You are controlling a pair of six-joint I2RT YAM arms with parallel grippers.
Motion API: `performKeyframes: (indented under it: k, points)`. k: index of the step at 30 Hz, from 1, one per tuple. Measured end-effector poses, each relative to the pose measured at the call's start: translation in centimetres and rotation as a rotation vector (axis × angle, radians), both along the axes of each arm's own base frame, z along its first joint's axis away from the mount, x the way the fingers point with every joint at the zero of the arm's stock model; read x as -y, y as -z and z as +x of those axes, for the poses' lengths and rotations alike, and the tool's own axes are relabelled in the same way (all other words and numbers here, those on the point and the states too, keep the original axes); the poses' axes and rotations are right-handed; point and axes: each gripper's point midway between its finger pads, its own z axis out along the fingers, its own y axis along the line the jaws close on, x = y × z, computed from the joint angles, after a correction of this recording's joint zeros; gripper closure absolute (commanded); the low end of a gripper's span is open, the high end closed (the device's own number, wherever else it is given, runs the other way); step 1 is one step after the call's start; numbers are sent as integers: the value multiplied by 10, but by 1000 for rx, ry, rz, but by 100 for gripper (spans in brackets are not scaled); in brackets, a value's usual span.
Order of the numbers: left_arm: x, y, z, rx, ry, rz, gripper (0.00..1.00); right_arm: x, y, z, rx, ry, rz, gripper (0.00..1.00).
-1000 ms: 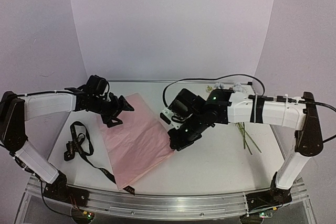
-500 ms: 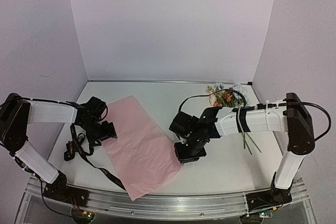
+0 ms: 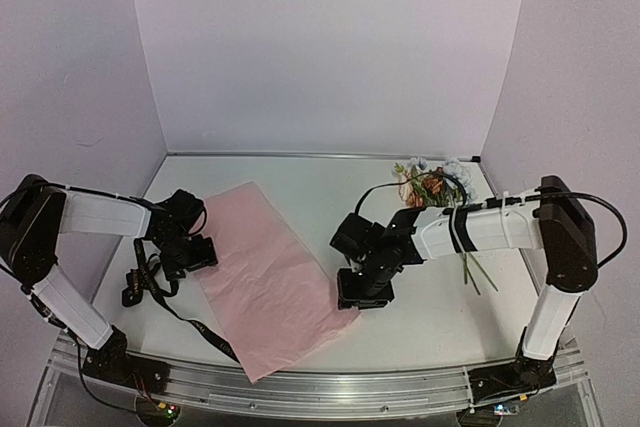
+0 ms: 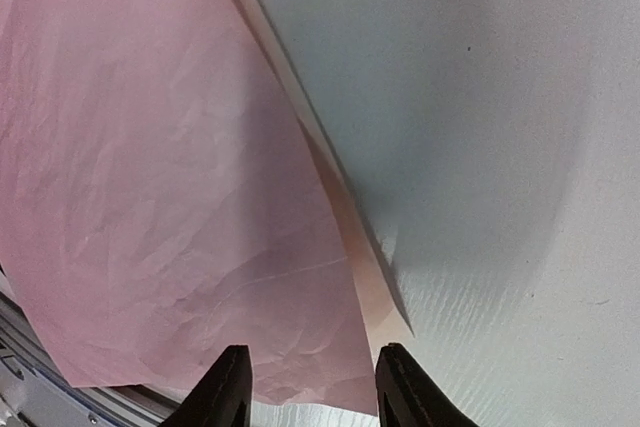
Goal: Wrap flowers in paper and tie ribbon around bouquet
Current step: Pick up the folded wrapping paper from the center of the board.
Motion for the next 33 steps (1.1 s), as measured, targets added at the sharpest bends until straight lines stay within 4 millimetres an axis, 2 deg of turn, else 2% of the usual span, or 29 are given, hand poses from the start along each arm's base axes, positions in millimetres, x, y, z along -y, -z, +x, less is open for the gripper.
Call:
performKeyframes:
  k: [5,10,20,33]
  points:
    - [0,0,6,11,9,13,15,4,5,3,-26,44,14,62]
    - [1,0,11,19,14,20,15,3,8,6,-35,79,36,60]
    - [1,1,13,21,19,27,15,23,29,-1,-74,133,-7,56]
    - [1,1,15,22,26,30,15,23,29,-6,-103,221,47,65]
